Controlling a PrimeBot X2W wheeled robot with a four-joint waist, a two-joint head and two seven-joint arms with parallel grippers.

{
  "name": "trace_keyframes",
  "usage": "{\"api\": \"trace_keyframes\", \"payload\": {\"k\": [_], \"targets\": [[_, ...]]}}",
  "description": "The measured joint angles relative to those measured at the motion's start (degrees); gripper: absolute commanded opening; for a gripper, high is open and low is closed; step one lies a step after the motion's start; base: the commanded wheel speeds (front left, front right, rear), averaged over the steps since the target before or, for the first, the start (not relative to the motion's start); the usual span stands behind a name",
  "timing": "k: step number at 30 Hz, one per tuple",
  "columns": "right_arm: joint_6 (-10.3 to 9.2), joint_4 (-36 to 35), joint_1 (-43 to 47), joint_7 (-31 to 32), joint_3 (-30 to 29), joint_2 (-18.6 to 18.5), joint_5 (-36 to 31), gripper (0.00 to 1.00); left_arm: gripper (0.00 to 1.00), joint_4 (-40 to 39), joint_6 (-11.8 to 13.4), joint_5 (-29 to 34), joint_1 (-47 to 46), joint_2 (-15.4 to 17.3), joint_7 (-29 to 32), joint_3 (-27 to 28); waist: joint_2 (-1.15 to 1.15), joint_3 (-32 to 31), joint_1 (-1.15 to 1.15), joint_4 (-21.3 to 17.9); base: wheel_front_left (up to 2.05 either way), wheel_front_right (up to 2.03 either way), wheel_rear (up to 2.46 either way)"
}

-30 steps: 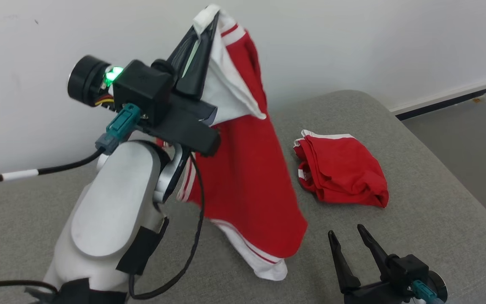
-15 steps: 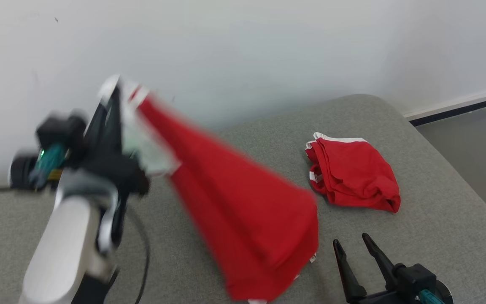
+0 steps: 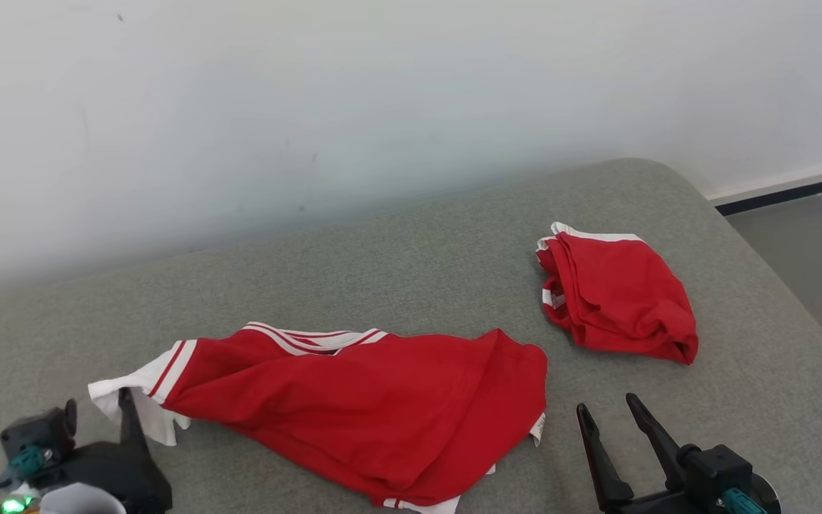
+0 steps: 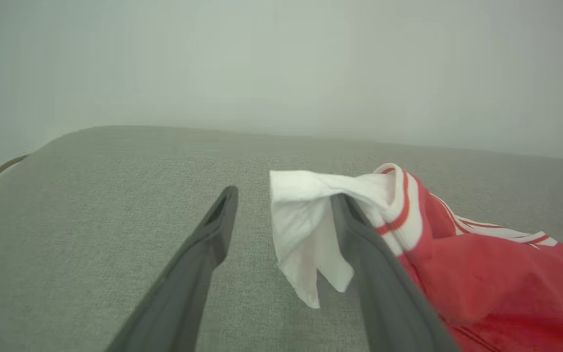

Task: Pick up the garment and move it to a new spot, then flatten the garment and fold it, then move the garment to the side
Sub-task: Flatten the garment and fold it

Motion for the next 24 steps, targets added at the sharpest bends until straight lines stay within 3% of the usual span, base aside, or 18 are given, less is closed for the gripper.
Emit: {"api": "trace_keyframes", "payload": {"k": [6,8,10,13,21,24], "targets": [[0.0,-0.5,1.1,0.0,-0.3,0.0,0.0,1.0,1.0,0.3,3.7,-0.1,3.0,0.5,0.0,1.6,0.0,-0.3,0.0,1.5,0.0,0.0,0.0],[0.0,-0.6,1.4,0.0,-0.2,0.2,-0.1,1.0,1.0,0.2,3.6,0.2,4.5,1.0,0.9,0.7,0.0,-0.4,0.0,1.8,0.0,0.0,0.0],[0.0,-1.0,1.4,0.0,-0.2,0.2,-0.1,1.0,1.0,-1.5,-0.1,1.7,6.0,1.7,0.4,-2.7,0.0,-0.5,0.0,1.8,0.0,0.0,0.0],[0.0,-1.2,1.7,0.0,-0.4,0.3,-0.2,1.0,1.0,-4.3,-4.6,4.3,6.9,-0.2,0.1,-9.1,0.0,-0.5,0.0,2.1,0.0,0.0,0.0],[0.0,-0.8,1.3,0.0,-0.6,0.5,-0.5,1.0,1.0,-8.5,-9.1,9.2,6.8,-6.1,3.8,-21.5,0.0,0.0,0.0,1.4,0.0,0.0,0.0],[0.0,-0.3,0.7,0.0,-0.5,0.7,-0.5,1.0,1.0,-8.9,-10.0,9.5,6.2,-6.9,5.0,-23.7,0.0,0.3,0.0,0.5,0.0,0.0,0.0]]}}
